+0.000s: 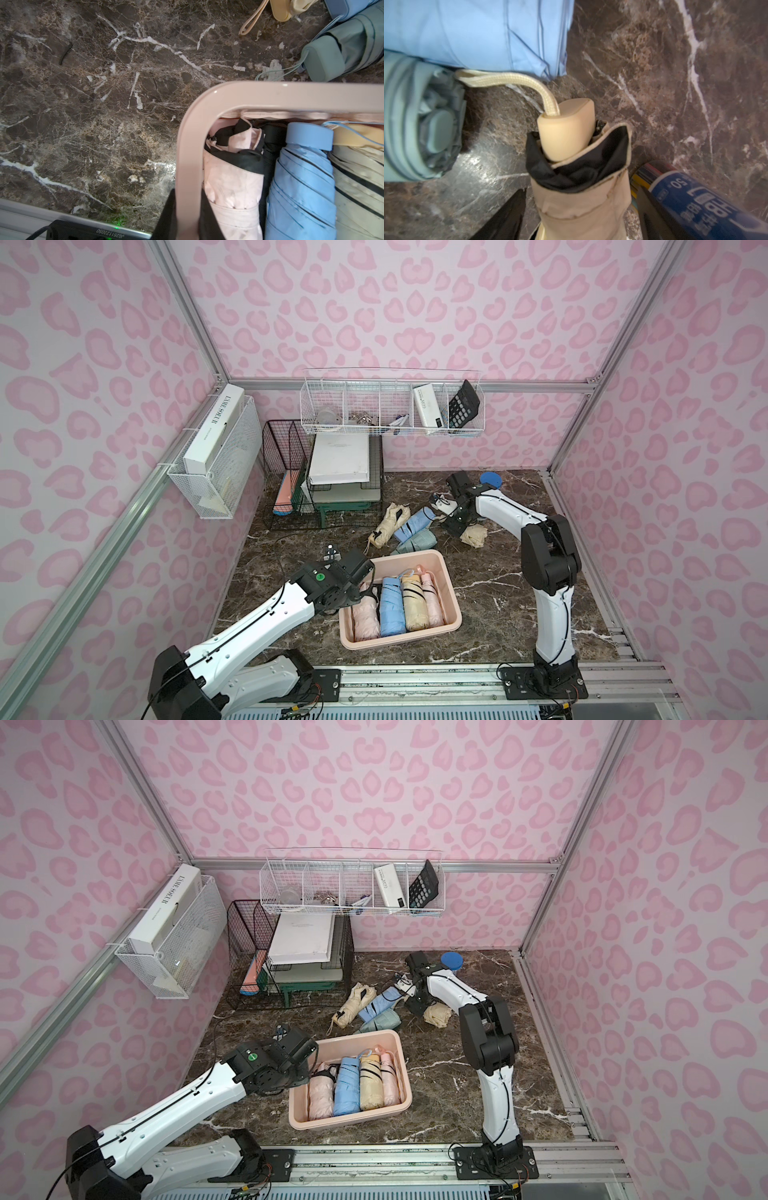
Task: Put the umbrella into the storage box
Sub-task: Pick up the umbrella from the center of the board, then move the storage box to the center of the board.
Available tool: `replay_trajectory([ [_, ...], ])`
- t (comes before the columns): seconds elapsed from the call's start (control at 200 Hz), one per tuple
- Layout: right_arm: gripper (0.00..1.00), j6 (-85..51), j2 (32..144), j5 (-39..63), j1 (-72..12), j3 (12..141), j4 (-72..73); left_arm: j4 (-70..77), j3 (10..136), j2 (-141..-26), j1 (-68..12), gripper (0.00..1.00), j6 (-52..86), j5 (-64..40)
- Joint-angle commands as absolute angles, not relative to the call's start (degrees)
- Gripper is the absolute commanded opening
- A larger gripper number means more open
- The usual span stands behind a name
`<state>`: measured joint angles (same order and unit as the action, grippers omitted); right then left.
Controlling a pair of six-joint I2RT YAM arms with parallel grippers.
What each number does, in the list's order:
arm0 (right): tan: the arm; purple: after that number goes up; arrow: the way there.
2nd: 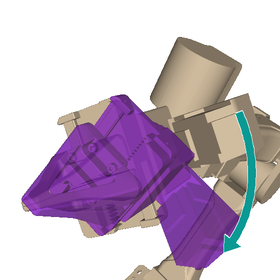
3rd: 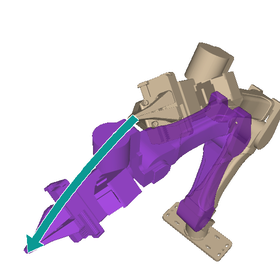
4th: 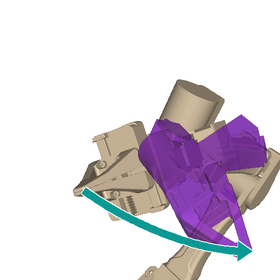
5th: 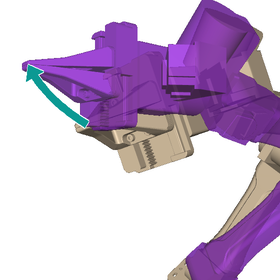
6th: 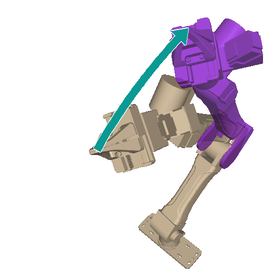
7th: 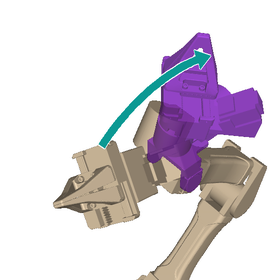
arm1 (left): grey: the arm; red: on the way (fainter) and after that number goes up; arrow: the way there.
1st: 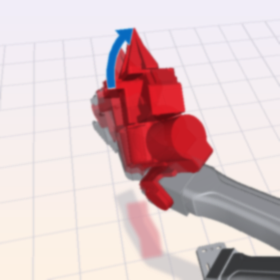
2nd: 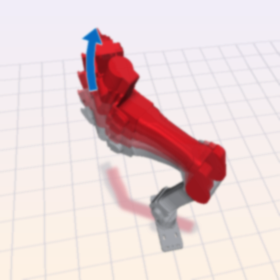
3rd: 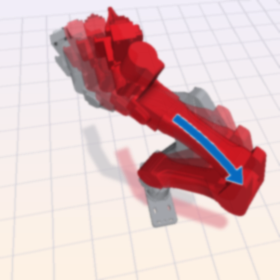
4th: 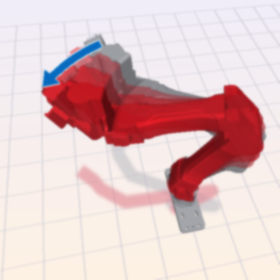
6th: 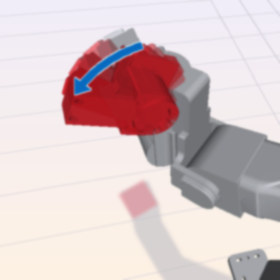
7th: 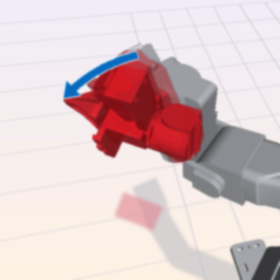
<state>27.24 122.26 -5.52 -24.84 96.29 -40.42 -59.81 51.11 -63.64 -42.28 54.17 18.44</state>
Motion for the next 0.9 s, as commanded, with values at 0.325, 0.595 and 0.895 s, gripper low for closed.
replay_trajectory([
  [0.325,0.69,26.13,126.27,-2.82,-24.61,96.94,-42.01,-65.81,51.23,-65.85,-41.70,0.05,54.84,19.78],
  [0.595,0.51,25.84,126.32,-1.35,-24.13,96.84,-42.01,-65.50,51.02,-65.63,-41.66,0.05,55.27,19.86],
  [0.895,0.23,25.17,122.85,1.85,-24.52,94.70,-42.42,-65.73,50.85,-65.48,-41.66,0.04,56.41,19.99],
])
